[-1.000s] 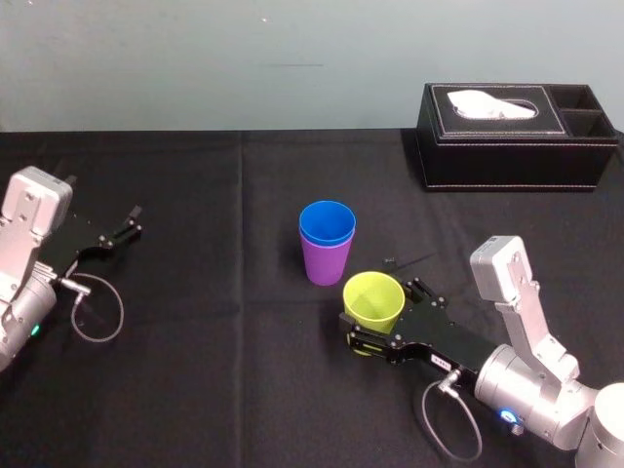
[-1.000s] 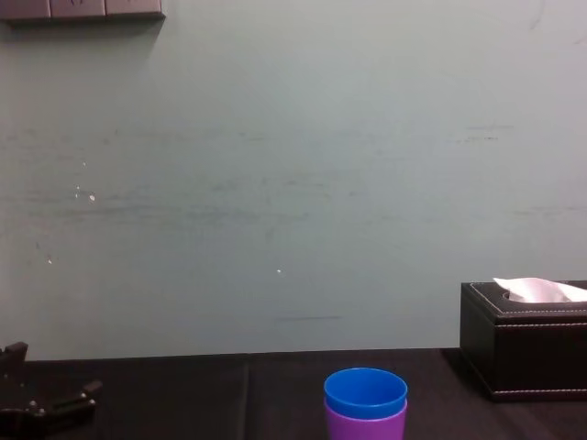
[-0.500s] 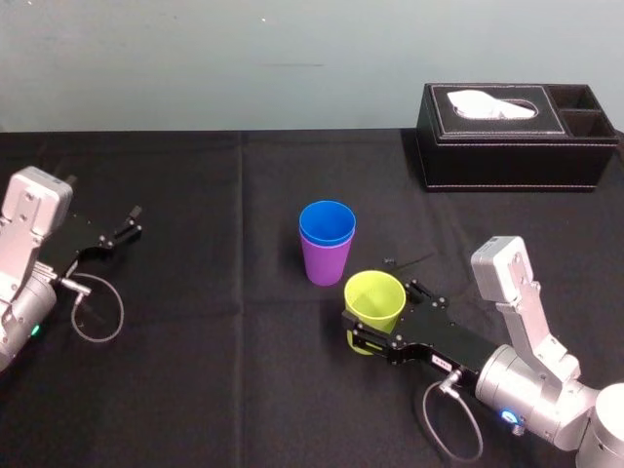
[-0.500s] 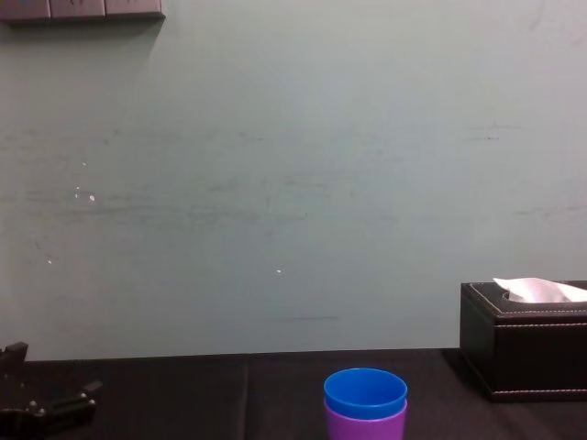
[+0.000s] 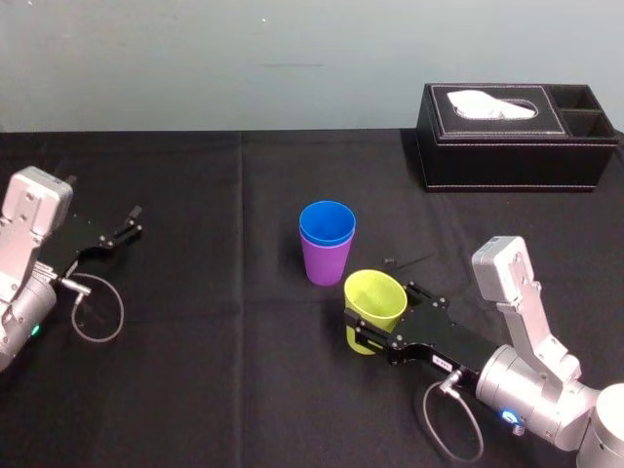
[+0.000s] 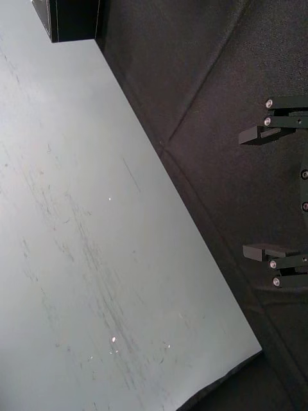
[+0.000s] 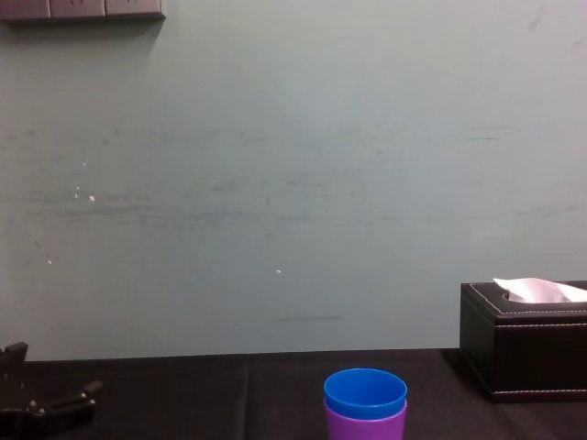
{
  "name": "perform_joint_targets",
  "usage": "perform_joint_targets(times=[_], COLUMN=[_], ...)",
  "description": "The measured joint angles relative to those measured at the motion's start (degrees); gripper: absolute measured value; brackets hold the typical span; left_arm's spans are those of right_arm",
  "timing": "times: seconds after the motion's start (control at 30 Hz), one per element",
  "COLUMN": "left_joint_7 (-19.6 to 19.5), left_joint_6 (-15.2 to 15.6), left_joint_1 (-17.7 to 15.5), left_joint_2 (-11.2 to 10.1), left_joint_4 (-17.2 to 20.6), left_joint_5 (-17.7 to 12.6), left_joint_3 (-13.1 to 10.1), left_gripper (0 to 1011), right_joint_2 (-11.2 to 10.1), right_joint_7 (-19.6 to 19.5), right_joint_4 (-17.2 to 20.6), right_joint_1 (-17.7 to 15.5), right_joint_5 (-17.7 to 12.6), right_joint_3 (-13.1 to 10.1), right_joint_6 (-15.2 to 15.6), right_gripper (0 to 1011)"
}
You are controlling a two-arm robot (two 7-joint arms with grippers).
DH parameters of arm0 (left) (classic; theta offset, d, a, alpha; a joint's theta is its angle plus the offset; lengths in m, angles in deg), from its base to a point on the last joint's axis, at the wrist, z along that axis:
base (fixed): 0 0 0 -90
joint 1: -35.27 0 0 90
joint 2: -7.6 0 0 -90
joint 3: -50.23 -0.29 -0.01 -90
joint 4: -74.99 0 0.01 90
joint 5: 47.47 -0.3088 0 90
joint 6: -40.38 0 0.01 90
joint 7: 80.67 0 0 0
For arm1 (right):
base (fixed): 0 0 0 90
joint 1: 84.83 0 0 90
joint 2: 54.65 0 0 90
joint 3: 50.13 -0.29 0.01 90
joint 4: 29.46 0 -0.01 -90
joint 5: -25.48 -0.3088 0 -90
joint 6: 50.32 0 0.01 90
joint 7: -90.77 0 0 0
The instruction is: Stack the three plastic cups sequentially using one hand.
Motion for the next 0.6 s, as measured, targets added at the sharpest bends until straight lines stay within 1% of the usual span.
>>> perform_joint_targets(times=[0.07, 0.17, 0.3, 0.33, 0.43, 0.5, 0.6], left_joint_7=[0.00, 0.00, 0.00, 0.00, 0.00, 0.00, 0.00], left_joint_6=[0.00, 0.00, 0.00, 0.00, 0.00, 0.00, 0.00], left_joint_1=[0.00, 0.00, 0.00, 0.00, 0.00, 0.00, 0.00], left_joint_2=[0.00, 0.00, 0.00, 0.00, 0.00, 0.00, 0.00], left_joint_4=[0.00, 0.00, 0.00, 0.00, 0.00, 0.00, 0.00], left_joint_5=[0.00, 0.00, 0.00, 0.00, 0.00, 0.00, 0.00], left_joint_3=[0.00, 0.00, 0.00, 0.00, 0.00, 0.00, 0.00], left_gripper=[1011, 1011, 1011, 1012, 1011, 1011, 1012], right_joint_2=[-0.01, -0.59, -2.04, -2.04, -3.22, -3.64, -4.30], right_joint_7=[0.01, 0.30, 1.07, 1.07, 1.45, 1.62, 2.03], right_joint_4=[0.00, 1.07, 3.39, 3.39, 5.24, 5.98, 7.40], right_joint_1=[0.00, 0.06, 0.57, 0.57, 1.52, 2.10, 4.04], right_joint_5=[0.00, 0.10, 0.28, 0.28, 0.34, 0.30, -0.80], right_joint_3=[0.00, -0.20, -0.51, -0.51, -0.69, -0.82, -1.43], right_joint_6=[0.00, 0.27, 1.71, 1.71, 3.81, 4.85, 7.58], right_gripper=[741, 738, 738, 738, 738, 738, 738])
